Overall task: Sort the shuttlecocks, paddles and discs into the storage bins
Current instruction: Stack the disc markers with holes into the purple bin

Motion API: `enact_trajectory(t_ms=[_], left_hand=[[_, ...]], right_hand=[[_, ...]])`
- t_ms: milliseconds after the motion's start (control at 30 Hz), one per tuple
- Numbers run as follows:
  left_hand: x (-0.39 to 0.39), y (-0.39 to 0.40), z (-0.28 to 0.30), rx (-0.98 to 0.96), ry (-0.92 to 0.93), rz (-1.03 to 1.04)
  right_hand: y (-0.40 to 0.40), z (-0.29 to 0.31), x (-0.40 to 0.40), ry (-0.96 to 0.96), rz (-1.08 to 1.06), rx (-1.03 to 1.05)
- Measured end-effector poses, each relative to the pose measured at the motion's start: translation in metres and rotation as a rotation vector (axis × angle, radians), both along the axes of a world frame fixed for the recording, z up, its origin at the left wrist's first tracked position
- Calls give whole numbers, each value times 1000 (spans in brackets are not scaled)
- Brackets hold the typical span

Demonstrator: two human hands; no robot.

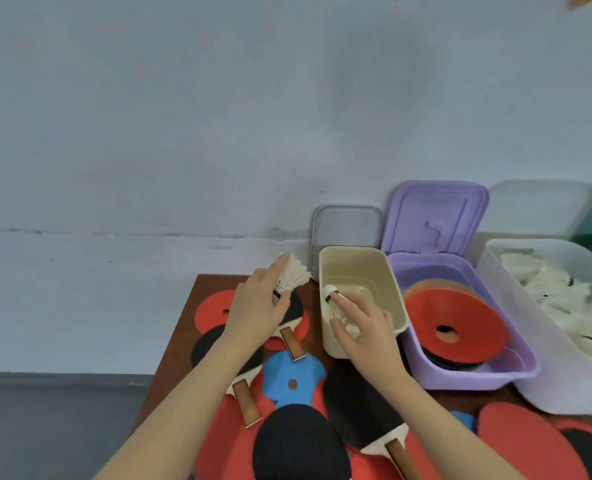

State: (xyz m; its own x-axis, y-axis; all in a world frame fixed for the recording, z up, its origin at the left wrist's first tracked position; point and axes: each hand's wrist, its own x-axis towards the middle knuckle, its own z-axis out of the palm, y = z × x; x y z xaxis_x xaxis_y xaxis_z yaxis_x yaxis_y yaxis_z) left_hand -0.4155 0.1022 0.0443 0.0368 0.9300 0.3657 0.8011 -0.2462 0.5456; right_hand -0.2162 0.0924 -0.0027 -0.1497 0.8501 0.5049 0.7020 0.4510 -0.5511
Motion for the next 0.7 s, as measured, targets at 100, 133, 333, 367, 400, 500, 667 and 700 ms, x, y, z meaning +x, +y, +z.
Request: enact_trajectory(t_ms=[100, 133, 333, 367, 400, 500, 667, 700], left_hand=[[45, -21, 8, 43, -9, -24], [59, -26, 11, 55, -4, -30], [136, -48, 30, 136, 104, -60], [146, -48, 32, 144, 120, -64], [156, -48, 33, 154, 141, -68], [182, -40, 32, 167, 182, -103], [216, -12, 29, 212, 141, -167], [223, -4, 28, 217, 131, -181]], right_hand=[[-20, 6, 53, -36, -17, 52], [-26, 7, 70, -58, -33, 59], [-45, 17, 148, -10, -45, 98], [-46, 18, 158, 4, -35, 108], [-45, 17, 167, 21, -30, 117], [-41, 16, 188, 79, -41, 145], [-26, 15, 221, 52, -101, 176], [-22, 14, 227, 32, -116, 171]])
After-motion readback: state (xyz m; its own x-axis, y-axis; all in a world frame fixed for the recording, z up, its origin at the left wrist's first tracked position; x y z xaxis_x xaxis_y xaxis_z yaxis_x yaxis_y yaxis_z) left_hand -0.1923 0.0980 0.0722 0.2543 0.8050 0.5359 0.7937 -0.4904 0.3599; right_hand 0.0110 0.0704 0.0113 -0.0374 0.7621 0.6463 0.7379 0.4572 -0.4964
